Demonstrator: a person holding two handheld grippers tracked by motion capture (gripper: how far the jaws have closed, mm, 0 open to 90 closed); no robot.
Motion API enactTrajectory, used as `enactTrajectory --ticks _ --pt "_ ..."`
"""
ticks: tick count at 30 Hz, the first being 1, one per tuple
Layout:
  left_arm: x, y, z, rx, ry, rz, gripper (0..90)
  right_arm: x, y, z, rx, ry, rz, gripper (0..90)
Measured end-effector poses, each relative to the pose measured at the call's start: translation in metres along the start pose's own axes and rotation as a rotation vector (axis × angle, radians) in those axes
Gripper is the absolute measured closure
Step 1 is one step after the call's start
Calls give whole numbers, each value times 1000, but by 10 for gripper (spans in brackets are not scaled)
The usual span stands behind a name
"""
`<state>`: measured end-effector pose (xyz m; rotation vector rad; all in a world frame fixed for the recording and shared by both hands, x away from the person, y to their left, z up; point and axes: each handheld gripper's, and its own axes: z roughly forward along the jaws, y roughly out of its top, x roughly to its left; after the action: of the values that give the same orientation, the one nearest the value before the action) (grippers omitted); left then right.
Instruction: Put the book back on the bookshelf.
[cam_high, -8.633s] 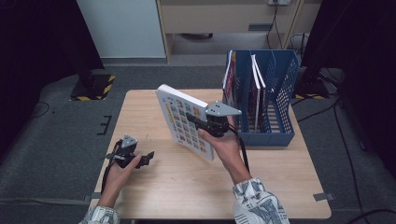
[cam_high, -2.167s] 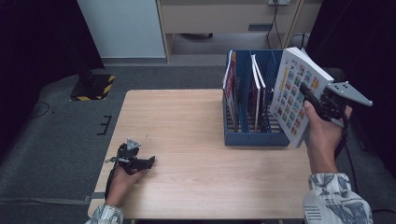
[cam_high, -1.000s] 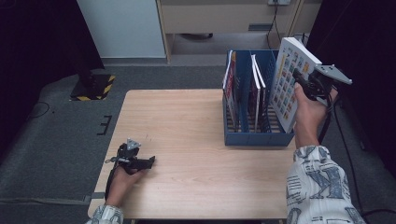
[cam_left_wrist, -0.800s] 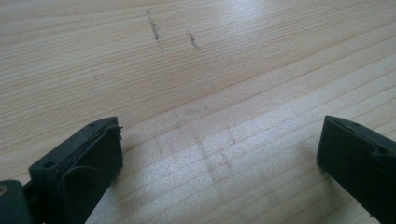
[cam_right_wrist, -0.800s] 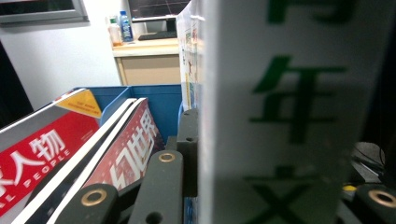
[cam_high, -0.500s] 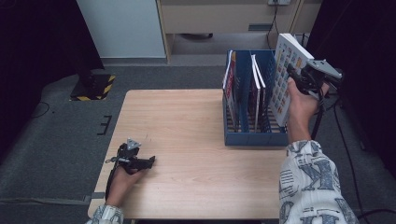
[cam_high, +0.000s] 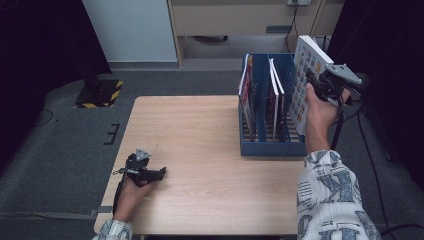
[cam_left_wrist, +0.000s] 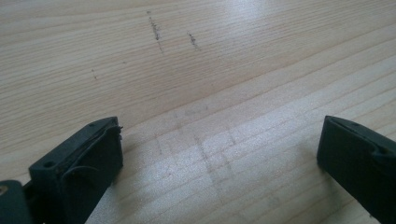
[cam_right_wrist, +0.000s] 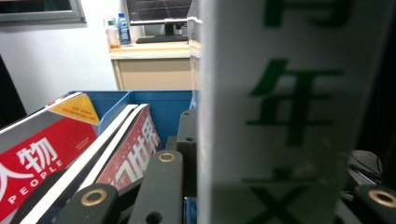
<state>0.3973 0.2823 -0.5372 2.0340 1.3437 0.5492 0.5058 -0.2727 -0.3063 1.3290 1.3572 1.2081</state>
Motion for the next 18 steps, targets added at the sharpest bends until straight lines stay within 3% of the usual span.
enactTrajectory --ticks 10,15,18 --pt "0 0 0 5 2 4 0 -5 -5 6 10 -14 2 740" --pt "-1 1 0 4 5 0 0 -2 -17 16 30 -8 13 740" --pt "-1 1 0 4 7 0 0 -2 -19 20 11 -16 21 740"
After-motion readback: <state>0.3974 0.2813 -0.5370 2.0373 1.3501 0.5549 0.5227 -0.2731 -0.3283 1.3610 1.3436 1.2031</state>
